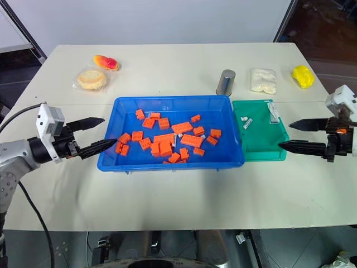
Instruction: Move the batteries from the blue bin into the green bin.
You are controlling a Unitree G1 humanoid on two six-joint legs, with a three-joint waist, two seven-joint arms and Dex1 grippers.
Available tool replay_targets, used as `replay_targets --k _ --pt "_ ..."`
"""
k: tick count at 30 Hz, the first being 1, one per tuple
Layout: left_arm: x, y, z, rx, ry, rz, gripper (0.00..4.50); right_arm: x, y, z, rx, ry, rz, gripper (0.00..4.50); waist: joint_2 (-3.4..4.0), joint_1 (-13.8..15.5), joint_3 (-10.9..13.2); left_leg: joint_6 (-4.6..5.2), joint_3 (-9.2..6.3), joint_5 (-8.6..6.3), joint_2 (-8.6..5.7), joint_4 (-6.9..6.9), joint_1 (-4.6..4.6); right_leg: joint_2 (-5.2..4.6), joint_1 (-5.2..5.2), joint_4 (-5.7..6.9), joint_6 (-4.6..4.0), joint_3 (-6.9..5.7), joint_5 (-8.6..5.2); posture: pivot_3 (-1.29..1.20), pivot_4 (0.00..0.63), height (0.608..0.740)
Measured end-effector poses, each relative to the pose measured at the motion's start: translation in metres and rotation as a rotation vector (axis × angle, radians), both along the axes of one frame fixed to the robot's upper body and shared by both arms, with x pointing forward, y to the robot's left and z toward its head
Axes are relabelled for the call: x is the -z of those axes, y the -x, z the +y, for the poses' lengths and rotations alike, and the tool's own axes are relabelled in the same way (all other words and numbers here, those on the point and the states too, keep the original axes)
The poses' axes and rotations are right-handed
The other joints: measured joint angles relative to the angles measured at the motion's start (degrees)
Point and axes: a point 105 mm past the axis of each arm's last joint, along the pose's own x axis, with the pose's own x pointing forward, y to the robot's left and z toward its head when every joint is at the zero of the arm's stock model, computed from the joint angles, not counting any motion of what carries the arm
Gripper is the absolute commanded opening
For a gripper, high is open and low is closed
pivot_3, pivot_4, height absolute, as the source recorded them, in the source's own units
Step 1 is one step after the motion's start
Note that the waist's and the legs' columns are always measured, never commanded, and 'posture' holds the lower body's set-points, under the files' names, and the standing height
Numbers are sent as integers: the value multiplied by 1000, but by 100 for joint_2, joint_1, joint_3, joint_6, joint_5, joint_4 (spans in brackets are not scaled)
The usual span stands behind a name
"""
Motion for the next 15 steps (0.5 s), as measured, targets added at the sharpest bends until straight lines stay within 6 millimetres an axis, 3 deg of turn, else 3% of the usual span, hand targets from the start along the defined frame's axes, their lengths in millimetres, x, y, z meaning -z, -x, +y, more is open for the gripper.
replay_targets --k 10,15 --pt "-1 0 -4 20 16 22 4500 2 -1 0 12 0 -1 4435 0 -9 0 0 0 0 0 0 0 0 0 1 1 0 0 0 150 740" --pt "-2 0 -5 23 16 22 4500 -8 -5 5 -4 0 -45 4435 0 -12 0 0 0 0 0 0 0 0 -1 1 0 0 0 0 150 740"
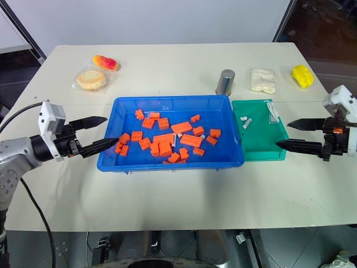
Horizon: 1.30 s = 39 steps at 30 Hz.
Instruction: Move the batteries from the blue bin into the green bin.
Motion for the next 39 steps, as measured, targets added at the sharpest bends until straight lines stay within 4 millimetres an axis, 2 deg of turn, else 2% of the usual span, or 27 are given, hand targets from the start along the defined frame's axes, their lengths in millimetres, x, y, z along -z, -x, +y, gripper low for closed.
replay_targets --k 14,20,22,24,25,27,30,32,36,39 --pt "-1 0 -2 2 -4 -7 4500 -1 -6 11 -34 3 -18 4435 0 1 0 0 0 0 0 1 0 0 0 1 0 0 0 0 150 740" --pt "-2 -1 -2 -3 -4 -12 4500 -2 -16 28 -63 -37 -62 4435 0 -2 0 0 0 0 0 3 0 -1 0 2 1 1 1 0 150 740" --pt "-4 -1 -3 0 -5 -17 4500 -13 -26 42 -88 -65 -132 4435 0 -32 0 0 2 0 2 4 2 1 -2 3 1 2 1 0 150 740" --pt "-5 -2 -4 1 -6 -20 4500 -30 -41 68 -132 -88 -243 4435 0 -72 0 0 2 0 3 4 4 3 -4 9 1 3 1 0 150 740" --pt "-4 -2 -5 1 -7 -20 4500 -36 -47 87 -180 -76 -298 4435 0 -83 0 0 -1 0 4 3 3 6 -6 12 1 2 1 0 150 740" --pt "-3 -2 -6 3 -6 -17 4500 -36 -53 111 -247 -45 -337 4435 -1 -54 1 0 -7 0 4 1 -2 7 -8 12 0 -1 0 0 150 740" --pt "0 -2 -6 -7 -6 -9 4500 -29 -61 146 -331 -58 -361 4435 -2 -5 1 0 -6 0 1 2 -12 0 -12 8 1 -1 1 0 150 740" --pt "0 -1 -7 -12 -6 -13 4500 -19 -64 179 -420 -57 -372 4435 -3 0 1 0 -9 0 0 5 -15 -2 -12 9 1 -3 1 0 150 740" --pt "2 1 -8 -27 1 -12 4500 1 -76 210 -462 -9 -379 4435 -7 4 -1 0 -9 0 0 8 -15 -4 -12 10 0 -5 2 0 150 740" --pt "4 3 -10 -42 14 -17 4500 30 -80 235 -534 58 -358 4435 -8 -8 -2 0 -11 0 1 6 -14 -3 -13 14 0 -6 2 0 150 740"
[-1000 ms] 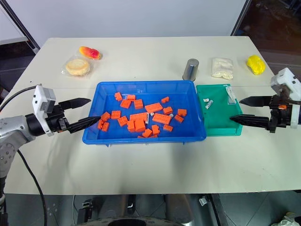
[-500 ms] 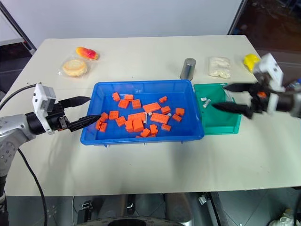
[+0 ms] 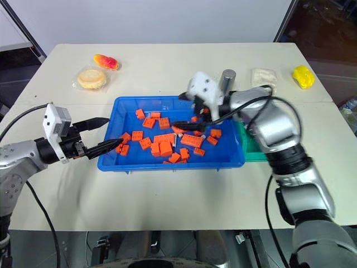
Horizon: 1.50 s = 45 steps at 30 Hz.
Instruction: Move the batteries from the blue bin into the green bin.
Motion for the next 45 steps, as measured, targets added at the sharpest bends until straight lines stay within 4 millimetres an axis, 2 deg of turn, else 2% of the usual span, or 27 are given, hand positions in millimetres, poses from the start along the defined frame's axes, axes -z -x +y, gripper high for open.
replay_targets --k 3,5,7,11,16,20,23,25,29,35,41,45 --pt "0 2 -4 -3 10 -11 4500 27 -3 12 -47 99 -11 4435 0 5 0 0 -1 0 -1 1 -1 -1 0 2 0 -1 0 0 150 740" --pt "1 3 -4 -17 20 -15 4500 44 -9 11 -61 179 -33 4435 0 10 0 0 -1 0 -3 2 0 -3 1 1 0 -2 0 0 150 740" --pt "1 4 -5 -25 24 -15 4500 49 -12 8 -75 219 -58 4435 0 7 0 0 0 0 -3 2 0 -3 1 2 0 -2 0 0 150 740" --pt "6 6 -5 -41 34 -7 4500 47 -15 10 -108 252 -103 4435 -1 -8 0 0 -5 0 0 -2 5 1 3 3 -1 -5 0 0 150 740" --pt "6 7 -6 -55 38 -9 4500 46 -13 16 -113 196 -25 4435 -1 -9 0 0 -4 0 0 -2 6 -1 4 4 -1 -4 1 0 150 740" --pt "5 7 -7 -57 37 -17 4500 31 -16 17 -66 70 60 4435 -1 1 0 0 -6 0 -1 -2 6 -2 5 5 -2 -5 1 0 150 740" --pt "5 6 -7 -58 37 -18 4500 17 -22 12 -36 47 34 4435 -1 2 0 -1 -5 0 -2 -1 6 -4 6 4 -2 -5 1 0 150 740" --pt "5 6 -7 -58 37 -20 4500 17 -23 9 -24 54 25 4435 -1 -1 0 -1 -5 0 -3 -1 6 -4 5 4 -2 -5 1 0 150 740" --pt "3 5 -8 -55 38 -29 4500 24 -26 -1 -15 134 -37 4435 -1 -6 0 -1 -4 0 -2 -2 6 -2 4 4 -2 -5 1 0 150 740" --pt "1 5 -9 -53 41 -35 4500 45 -23 -3 -42 210 -48 4435 -1 -15 0 -1 -3 0 -2 -2 6 -1 3 4 -2 -5 1 0 150 740" --pt "1 5 -9 -58 46 -36 4500 53 -23 -2 -74 260 -84 4435 -1 -9 0 -1 -4 0 -2 -2 6 -1 4 4 -2 -5 1 0 150 740" --pt "1 4 -9 -60 45 -37 4500 57 -19 10 -112 237 -64 4435 -1 -11 0 -1 -5 0 -2 -2 6 0 4 4 -2 -6 1 0 150 740"
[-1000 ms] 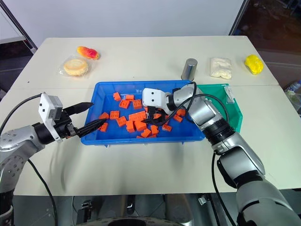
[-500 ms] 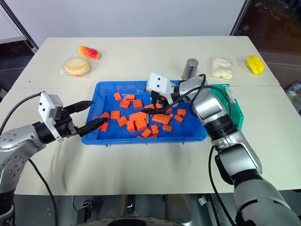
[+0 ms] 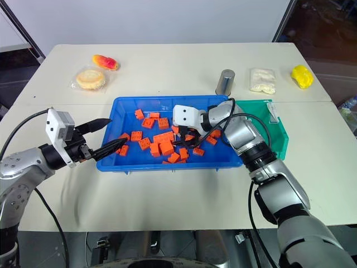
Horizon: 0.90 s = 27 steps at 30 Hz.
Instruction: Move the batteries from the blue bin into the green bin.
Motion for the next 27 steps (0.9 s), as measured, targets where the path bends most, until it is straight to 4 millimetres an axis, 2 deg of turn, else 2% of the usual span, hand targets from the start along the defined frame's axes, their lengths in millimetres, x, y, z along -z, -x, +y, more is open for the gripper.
replay_targets --k 8,12,15,23,27 --pt "2 0 1 -13 1 2 4500 9 1 13 -23 -21 60 4435 0 1 0 0 0 0 0 0 0 -1 1 0 0 0 0 0 150 740" --pt "4 -1 2 -27 2 6 4500 14 -1 12 -26 -7 82 2598 0 2 0 0 -1 0 0 0 1 0 1 0 0 -1 0 0 150 740" --pt "5 -1 3 -34 -5 4 4500 16 -2 14 -25 -8 100 1032 0 -2 0 0 -1 0 0 -1 1 -1 0 0 0 -1 0 0 150 740" --pt "4 -1 3 -44 -1 -12 4500 16 0 23 -43 -13 116 956 0 0 0 0 -2 0 1 -2 1 0 0 0 0 -2 0 0 150 740" --pt "4 -2 3 -48 2 -13 4500 1 1 37 -57 -66 108 956 1 -6 1 -1 -1 0 1 -3 1 0 -1 0 0 -2 0 0 150 740"
